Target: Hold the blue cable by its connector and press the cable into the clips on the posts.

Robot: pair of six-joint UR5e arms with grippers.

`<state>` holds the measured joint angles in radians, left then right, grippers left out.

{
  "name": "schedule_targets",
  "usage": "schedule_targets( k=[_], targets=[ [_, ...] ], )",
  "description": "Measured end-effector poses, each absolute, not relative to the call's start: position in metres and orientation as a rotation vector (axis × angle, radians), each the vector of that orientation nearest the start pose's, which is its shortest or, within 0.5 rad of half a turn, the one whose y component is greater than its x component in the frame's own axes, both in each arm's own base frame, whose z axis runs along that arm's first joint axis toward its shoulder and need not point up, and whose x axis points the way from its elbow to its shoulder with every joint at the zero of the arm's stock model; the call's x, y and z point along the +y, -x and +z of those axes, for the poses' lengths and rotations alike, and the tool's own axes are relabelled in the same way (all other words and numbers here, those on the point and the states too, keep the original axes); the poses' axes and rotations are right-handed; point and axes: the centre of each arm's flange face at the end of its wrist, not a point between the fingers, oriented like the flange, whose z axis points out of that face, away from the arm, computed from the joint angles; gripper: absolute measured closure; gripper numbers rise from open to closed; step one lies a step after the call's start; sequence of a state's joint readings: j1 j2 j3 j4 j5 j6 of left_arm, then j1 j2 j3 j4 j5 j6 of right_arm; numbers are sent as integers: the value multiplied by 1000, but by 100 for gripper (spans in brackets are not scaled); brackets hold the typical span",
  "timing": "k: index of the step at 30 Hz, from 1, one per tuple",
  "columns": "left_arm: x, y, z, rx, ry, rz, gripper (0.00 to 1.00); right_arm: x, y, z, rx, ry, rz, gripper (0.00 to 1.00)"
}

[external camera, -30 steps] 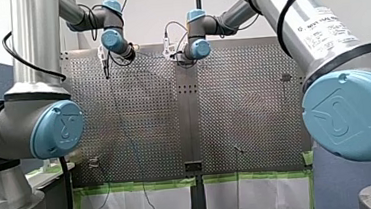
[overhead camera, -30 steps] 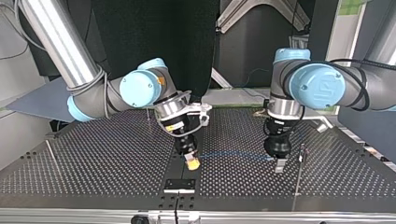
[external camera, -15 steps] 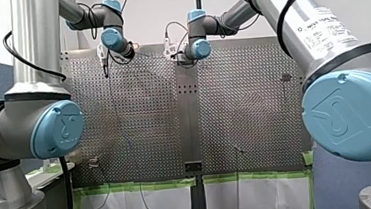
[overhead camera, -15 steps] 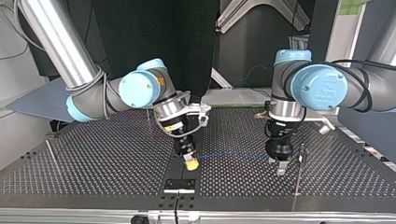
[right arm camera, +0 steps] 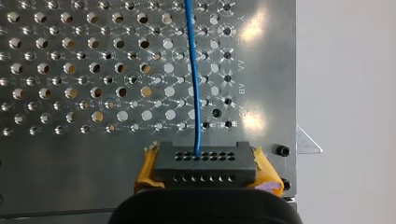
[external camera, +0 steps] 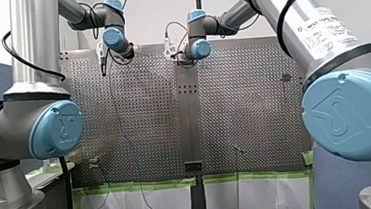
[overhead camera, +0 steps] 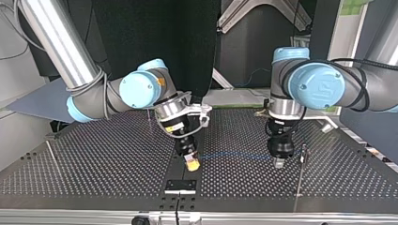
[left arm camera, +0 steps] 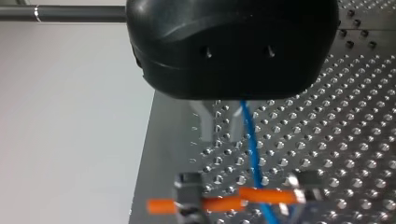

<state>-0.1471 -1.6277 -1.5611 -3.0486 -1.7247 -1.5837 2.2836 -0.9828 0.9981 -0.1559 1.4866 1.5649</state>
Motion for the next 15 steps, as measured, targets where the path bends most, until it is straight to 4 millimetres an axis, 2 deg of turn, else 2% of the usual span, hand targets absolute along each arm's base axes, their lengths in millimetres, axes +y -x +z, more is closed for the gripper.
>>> schedule_targets(
  k=[9, 15],
  targets=[
    [-195, -494, 472, 1528, 9, 9, 100, -467, -590, 421, -649, -1634, 1851, 100],
    [-203, -490, 459, 1536, -14, -7, 100, -466, -586, 401, -669, -1671, 1820, 100]
  ],
)
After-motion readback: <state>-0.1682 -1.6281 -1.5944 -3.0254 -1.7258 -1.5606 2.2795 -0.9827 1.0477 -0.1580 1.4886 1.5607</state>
